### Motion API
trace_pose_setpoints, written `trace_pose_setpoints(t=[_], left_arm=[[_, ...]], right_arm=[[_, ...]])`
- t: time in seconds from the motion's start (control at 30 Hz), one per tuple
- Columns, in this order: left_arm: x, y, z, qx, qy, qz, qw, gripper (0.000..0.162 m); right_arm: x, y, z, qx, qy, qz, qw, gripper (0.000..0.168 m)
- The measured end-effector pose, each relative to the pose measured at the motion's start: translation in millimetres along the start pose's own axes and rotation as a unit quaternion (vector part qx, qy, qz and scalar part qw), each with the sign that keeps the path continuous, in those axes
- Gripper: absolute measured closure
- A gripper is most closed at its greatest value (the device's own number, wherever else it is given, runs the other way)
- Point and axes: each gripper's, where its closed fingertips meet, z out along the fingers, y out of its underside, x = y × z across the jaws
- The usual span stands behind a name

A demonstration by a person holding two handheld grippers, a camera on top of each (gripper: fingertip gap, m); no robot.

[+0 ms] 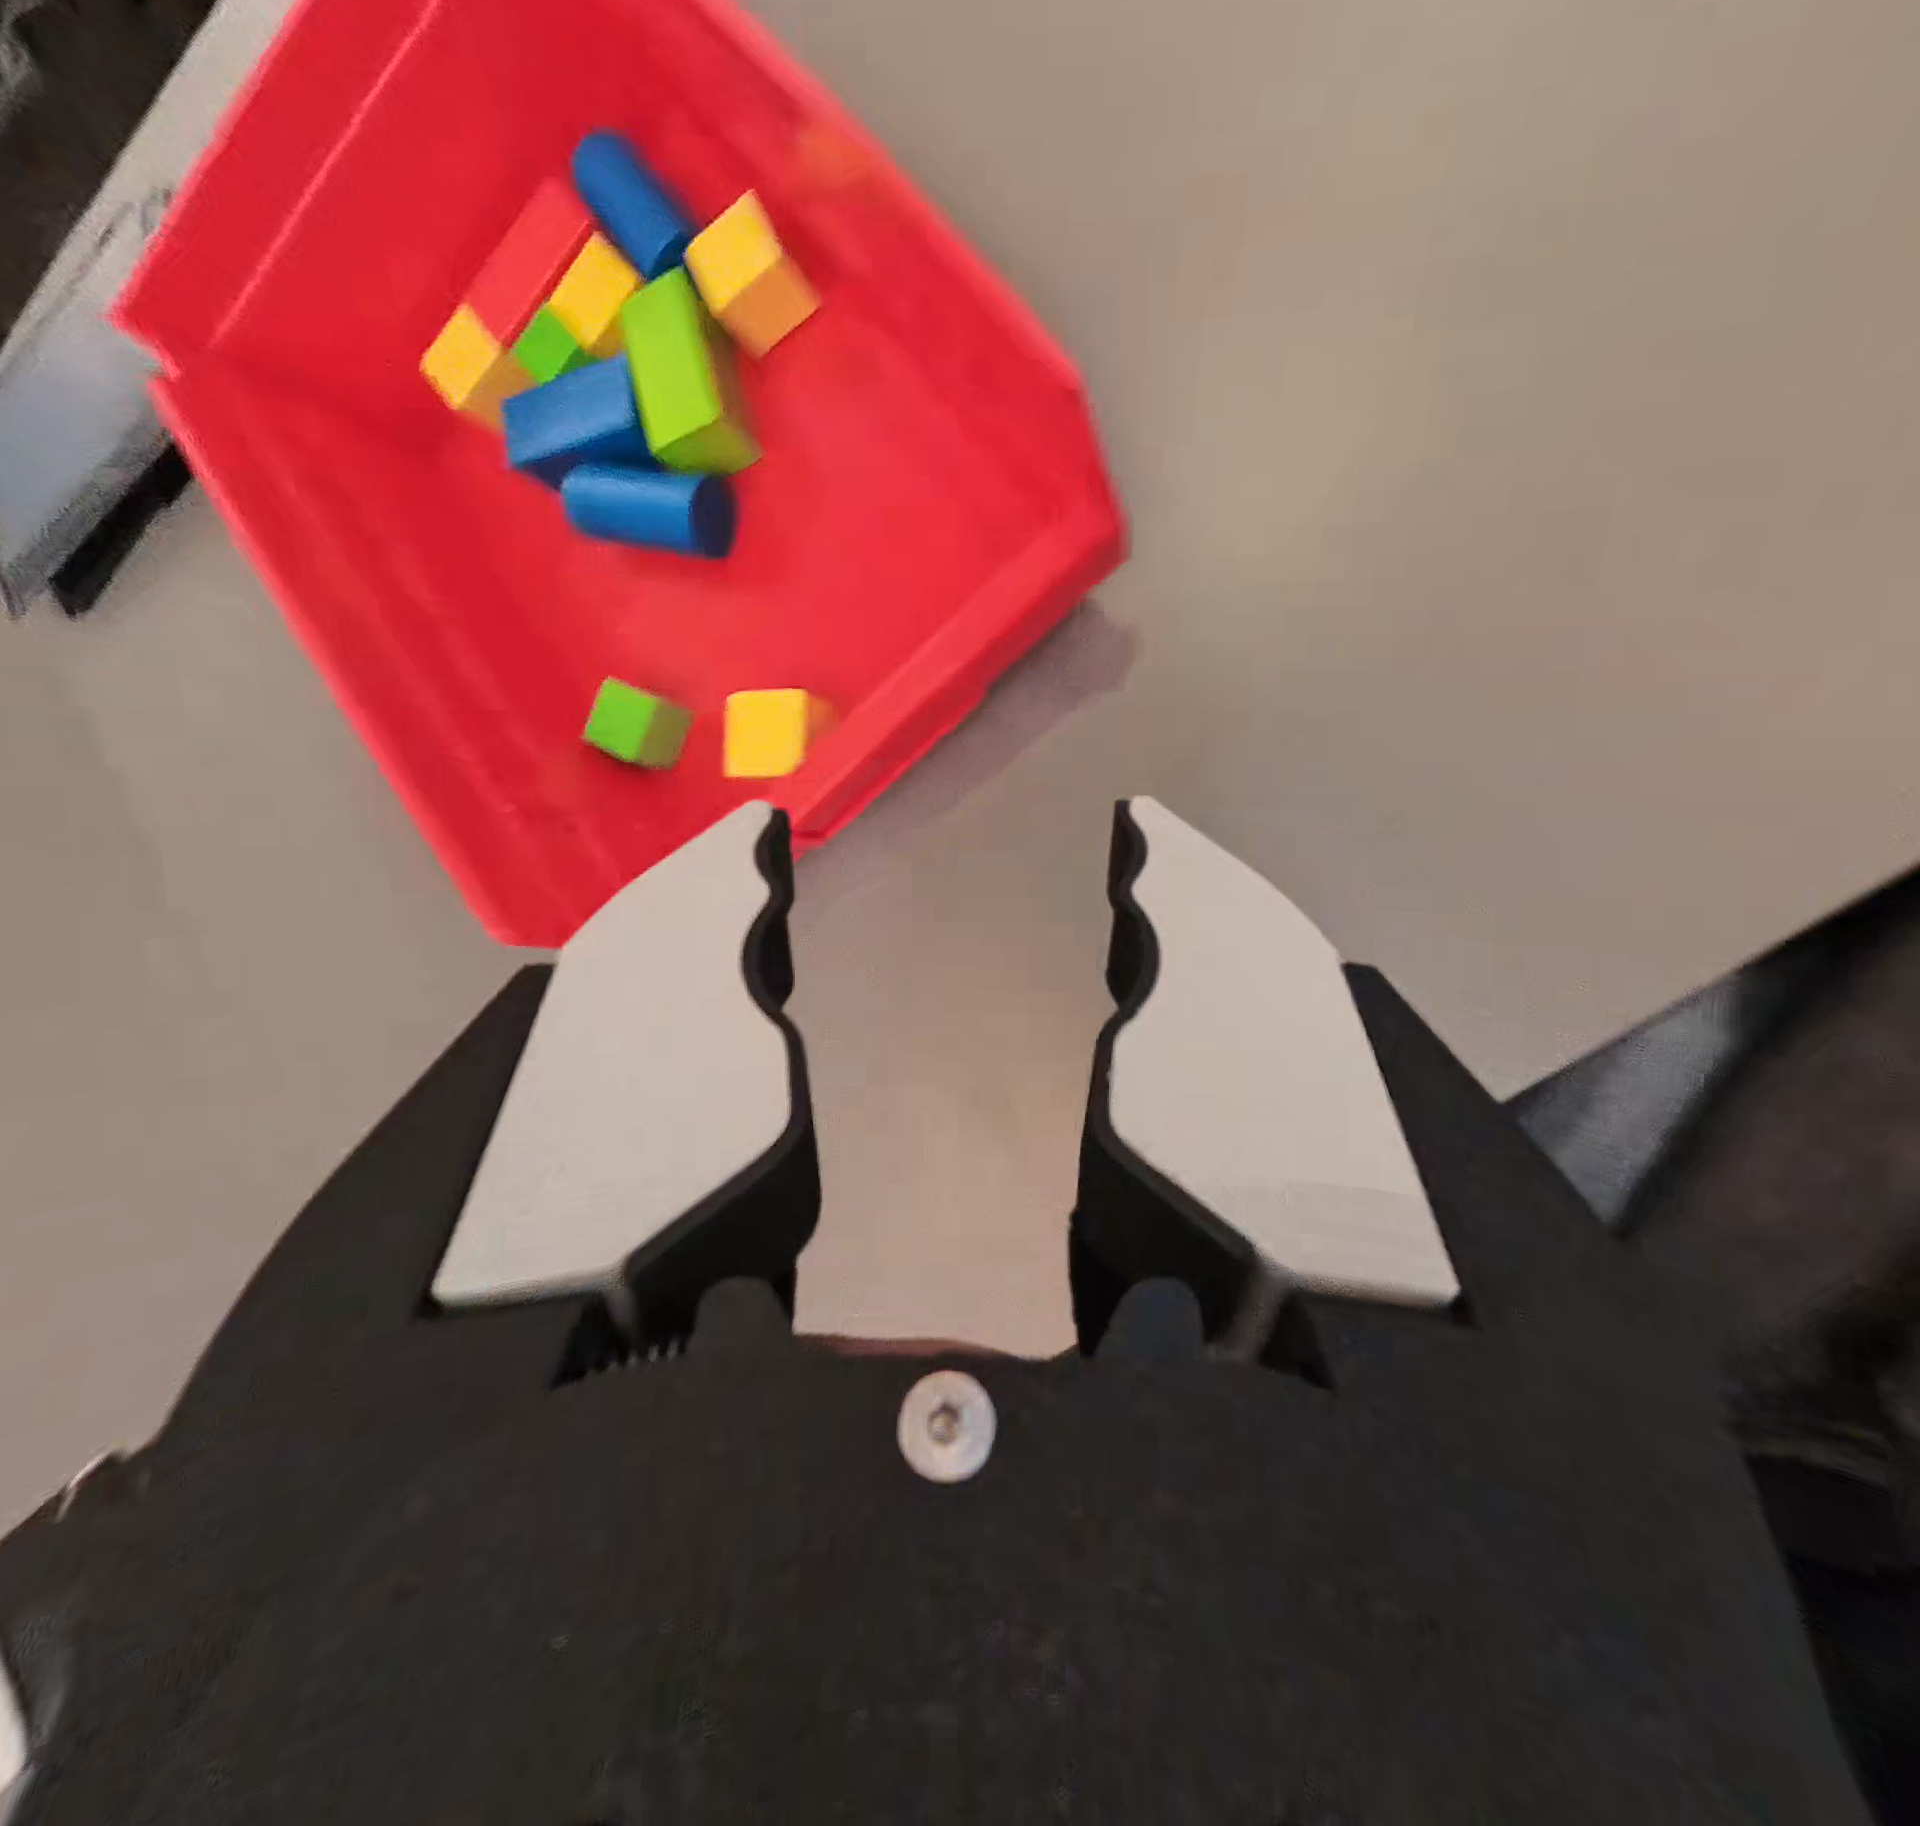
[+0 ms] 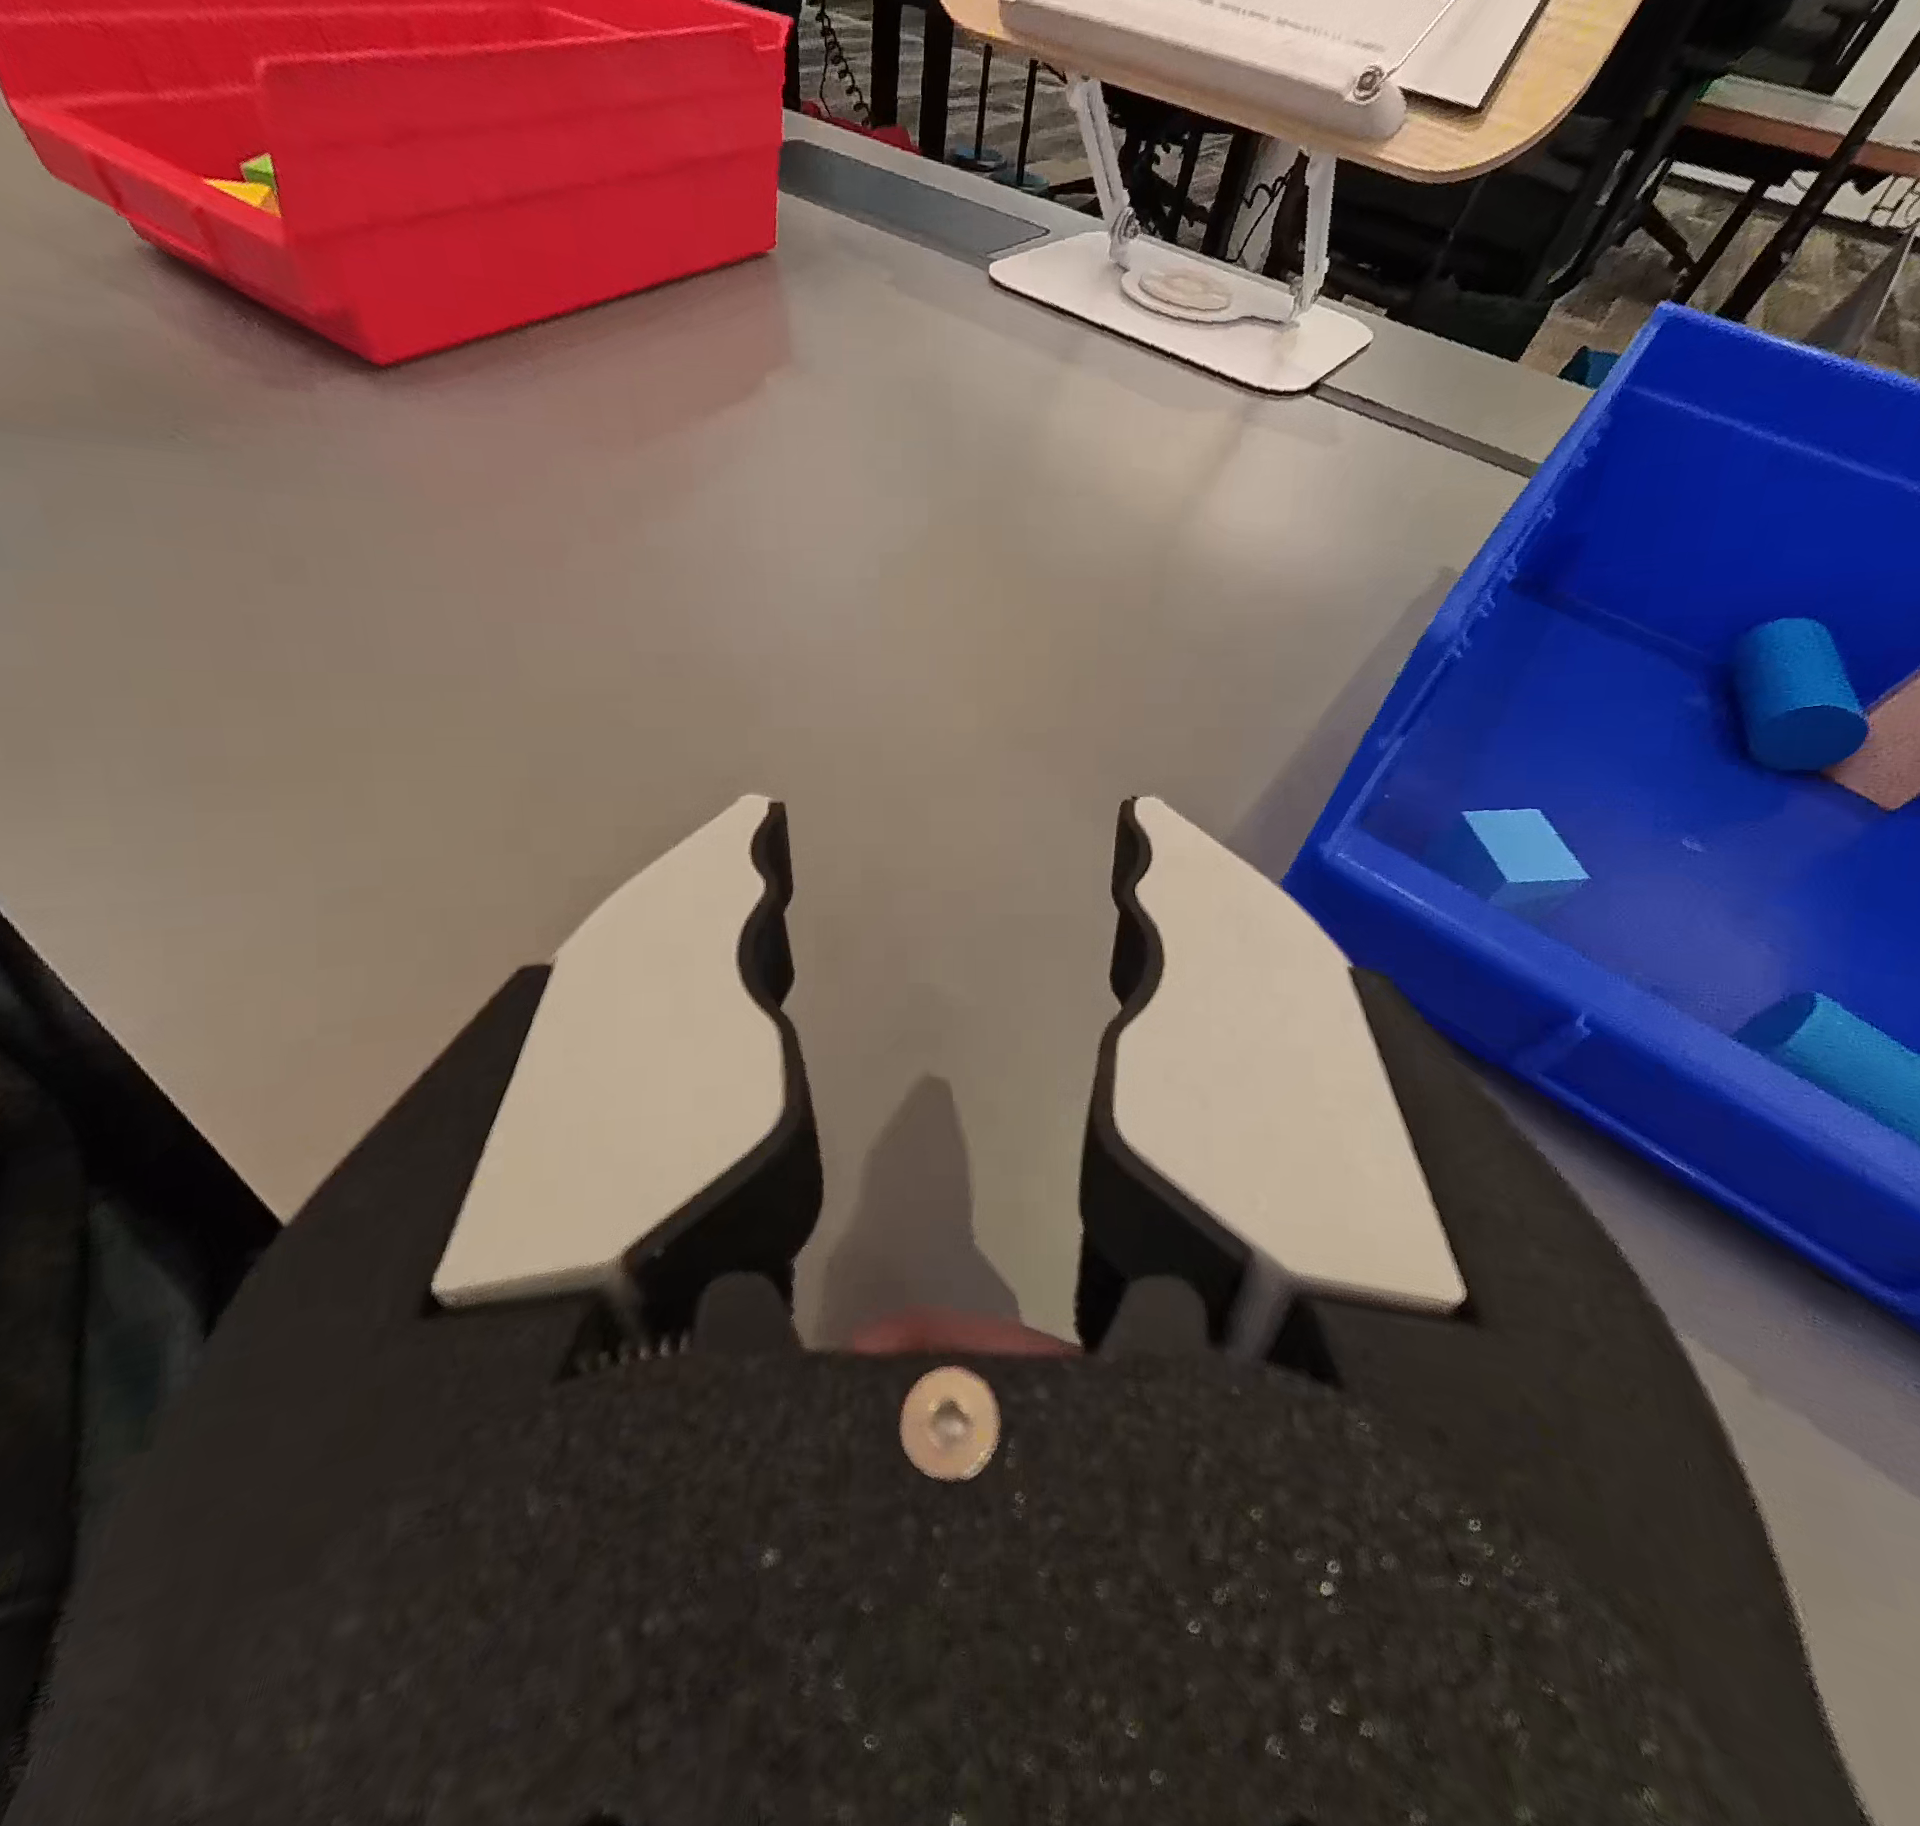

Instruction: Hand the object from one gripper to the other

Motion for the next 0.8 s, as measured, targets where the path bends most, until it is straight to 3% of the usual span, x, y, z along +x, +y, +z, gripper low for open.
trace_pose_setpoints(t=[0.13, 0.33, 0.47, 0.7, 0.73, 0.8], left_arm=[[-31.5, 2.2, 45.9, -0.116, 0.052, -0.038, 0.991, 0.104], [-54.8, 17.9, 109.3, -0.271, 0.108, -0.048, 0.955, 0.104], [-51.9, 29.0, 128.2, -0.323, 0.135, -0.050, 0.935, 0.101], [-62.0, 53.7, 146.4, -0.385, 0.109, -0.081, 0.913, 0.103], [-62.1, 55.4, 147.3, -0.387, 0.114, -0.086, 0.911, 0.105], [-63.3, 56.8, 147.7, -0.390, 0.123, -0.092, 0.908, 0.128]], right_arm=[[-1.0, -3.8, -0.7, 0.004, -0.002, -0.012, 1.000, 0.109], [-6.9, 5.1, 3.6, -0.019, -0.011, -0.041, 0.999, 0.110], [-9.7, 9.5, 3.7, -0.029, -0.014, -0.055, 0.998, 0.111], [-9.5, 14.5, 2.6, -0.039, -0.014, -0.061, 0.997, 0.111], [-9.6, 14.6, 2.5, -0.040, -0.013, -0.063, 0.997, 0.111], [-9.6, 14.4, 2.6, -0.041, -0.011, -0.066, 0.997, 0.111]])
